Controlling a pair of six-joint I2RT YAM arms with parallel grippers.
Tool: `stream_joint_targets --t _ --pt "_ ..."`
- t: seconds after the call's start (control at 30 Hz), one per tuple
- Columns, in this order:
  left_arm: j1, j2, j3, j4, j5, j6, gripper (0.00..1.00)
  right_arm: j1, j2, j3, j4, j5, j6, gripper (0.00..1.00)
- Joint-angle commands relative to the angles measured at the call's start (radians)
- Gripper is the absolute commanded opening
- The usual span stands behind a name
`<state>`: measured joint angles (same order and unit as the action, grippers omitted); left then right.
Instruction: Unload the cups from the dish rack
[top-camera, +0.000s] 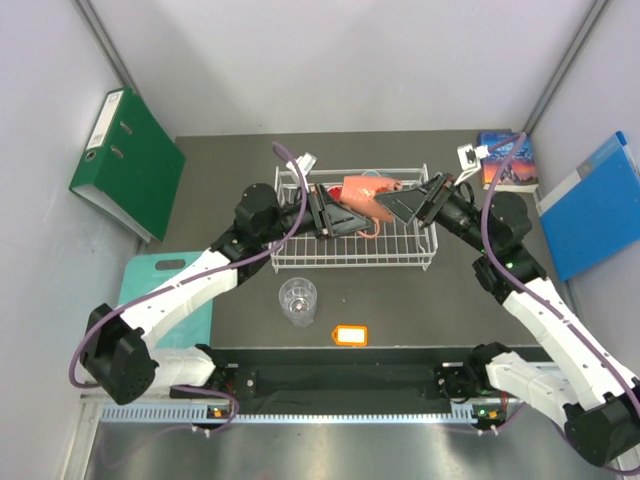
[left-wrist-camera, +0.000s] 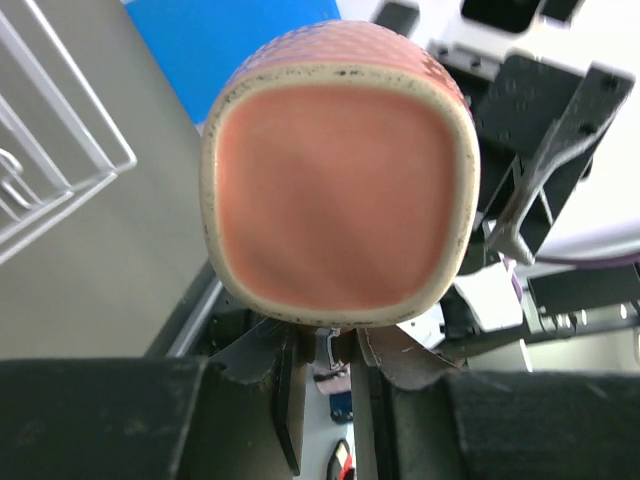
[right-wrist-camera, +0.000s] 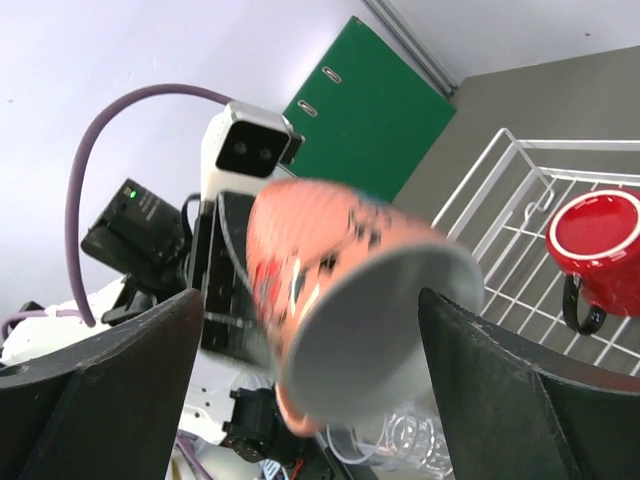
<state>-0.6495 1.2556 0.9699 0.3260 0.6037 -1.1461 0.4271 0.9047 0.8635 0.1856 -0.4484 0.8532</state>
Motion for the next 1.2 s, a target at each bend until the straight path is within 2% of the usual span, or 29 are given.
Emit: stream_joint_targets --t 0.0,0.07,0.17,0.2,0.27,0.3,0.37,0.4,0.47,0.57,0.6,0.63,0.67,0.73,0.83,0.9,0.93,0.97,1.0,1.17 --pt "-0.053 0.013 0.038 0.168 -0.024 0.006 0.0 -0.007 0.019 0.035 0.113 -0.038 0.013 0.87" --pt "-0.065 0.033 0.046 0.171 -0.028 0.006 0.0 -0.008 0.033 0.037 0.115 -0.045 0.012 0.84" --pt "-0.076 0.054 0.056 0.186 -0.027 0.008 0.0 -0.007 0.043 0.034 0.12 -0.056 0.015 0.68" --pt "-0.076 0.06 0.059 0.186 -0.025 0.008 0.0 -0.007 0.043 0.031 0.12 -0.056 0.015 0.57" --pt "-0.076 0.07 0.07 0.183 -0.027 0.019 0.0 -0.007 0.042 0.026 0.118 -0.053 0.014 0.45" --pt "-0.076 0.073 0.073 0.182 -0.025 0.023 0.0 -0.008 0.04 0.026 0.115 -0.052 0.012 0.34" --pt "-0.076 0.087 0.088 0.168 -0.022 0.035 0.0 -0.008 0.039 0.031 0.092 -0.047 0.0 0.23" --pt "-0.076 0.093 0.092 0.168 -0.019 0.037 0.0 -0.01 0.037 0.032 0.083 -0.042 -0.005 0.12" --pt "-0.076 0.106 0.102 0.159 -0.018 0.043 0.0 -0.008 0.036 0.043 0.054 -0.038 -0.016 0.0" --pt "-0.076 0.117 0.119 0.102 -0.031 0.071 0.02 -0.007 0.03 0.06 0.011 -0.029 -0.032 0.0" --pt "-0.076 0.117 0.125 0.082 -0.042 0.081 0.07 -0.007 0.026 0.068 -0.009 -0.016 -0.045 0.0" --pt "-0.076 0.117 0.134 0.062 -0.044 0.109 0.24 -0.005 0.022 0.078 -0.026 -0.009 -0.057 0.0" --pt "-0.076 0.113 0.139 0.021 -0.051 0.127 0.34 -0.002 0.01 0.084 -0.066 0.005 -0.069 0.0" --pt "-0.075 0.101 0.164 -0.045 -0.085 0.187 0.46 0.005 -0.01 0.1 -0.104 0.057 -0.109 0.0" --pt "-0.07 0.076 0.2 -0.174 -0.155 0.271 0.53 0.01 -0.038 0.127 -0.213 0.122 -0.16 0.0" --pt "-0.058 0.058 0.214 -0.264 -0.202 0.301 0.69 0.01 -0.052 0.143 -0.251 0.17 -0.193 0.0" --pt "-0.053 0.036 0.225 -0.297 -0.269 0.322 0.88 0.01 -0.067 0.163 -0.296 0.191 -0.2 0.0" --pt "-0.042 0.024 0.23 -0.323 -0.313 0.328 0.99 0.009 -0.072 0.173 -0.322 0.215 -0.204 0.0" --pt "-0.038 0.009 0.231 -0.4 -0.365 0.329 0.99 0.01 -0.076 0.189 -0.356 0.279 -0.221 0.0" --pt "-0.033 -0.082 0.185 -0.534 -0.631 0.321 0.99 0.009 0.012 0.379 -0.734 0.575 -0.298 0.0"
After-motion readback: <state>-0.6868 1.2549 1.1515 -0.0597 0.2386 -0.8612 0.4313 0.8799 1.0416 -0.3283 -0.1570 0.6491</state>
